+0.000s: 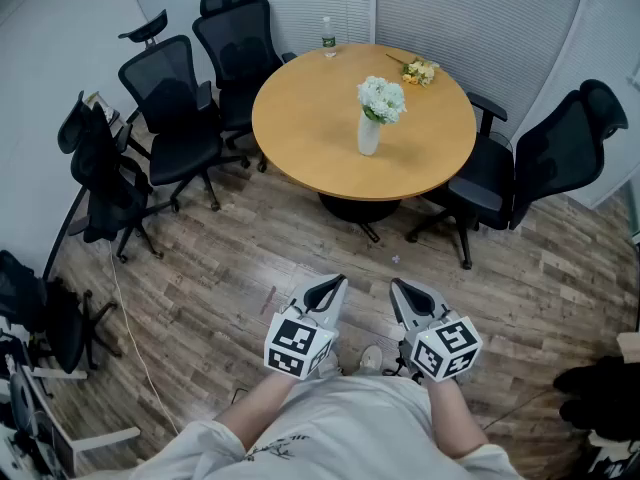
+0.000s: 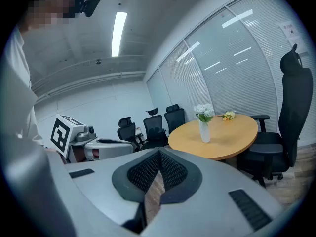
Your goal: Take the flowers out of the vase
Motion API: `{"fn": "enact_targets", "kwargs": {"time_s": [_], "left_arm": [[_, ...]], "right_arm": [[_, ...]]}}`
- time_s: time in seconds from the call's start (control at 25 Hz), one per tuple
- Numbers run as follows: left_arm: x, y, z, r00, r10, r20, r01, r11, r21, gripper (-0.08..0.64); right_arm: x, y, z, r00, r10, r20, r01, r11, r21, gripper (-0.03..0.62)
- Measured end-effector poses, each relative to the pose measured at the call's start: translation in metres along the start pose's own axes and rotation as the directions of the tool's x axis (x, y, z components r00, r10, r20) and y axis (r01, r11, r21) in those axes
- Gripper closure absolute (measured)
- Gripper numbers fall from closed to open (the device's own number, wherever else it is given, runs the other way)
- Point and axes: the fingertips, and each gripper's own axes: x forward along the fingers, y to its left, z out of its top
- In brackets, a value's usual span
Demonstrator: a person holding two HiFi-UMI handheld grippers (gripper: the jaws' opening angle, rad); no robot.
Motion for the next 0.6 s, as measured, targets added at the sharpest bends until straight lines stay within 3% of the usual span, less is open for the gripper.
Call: {"fn": "enact_targets", "kwargs": {"time_s": [0.6], "left_arm": [[0.02,-0.014,0.009,0.999,0.038,0.009,-0.038,0.999,-0.015,0.549]], "right_arm": [[-0.012,-0.024,0.011,0.999,0.032,0.034,-0.032,0.999,-0.001,0.586]]}}
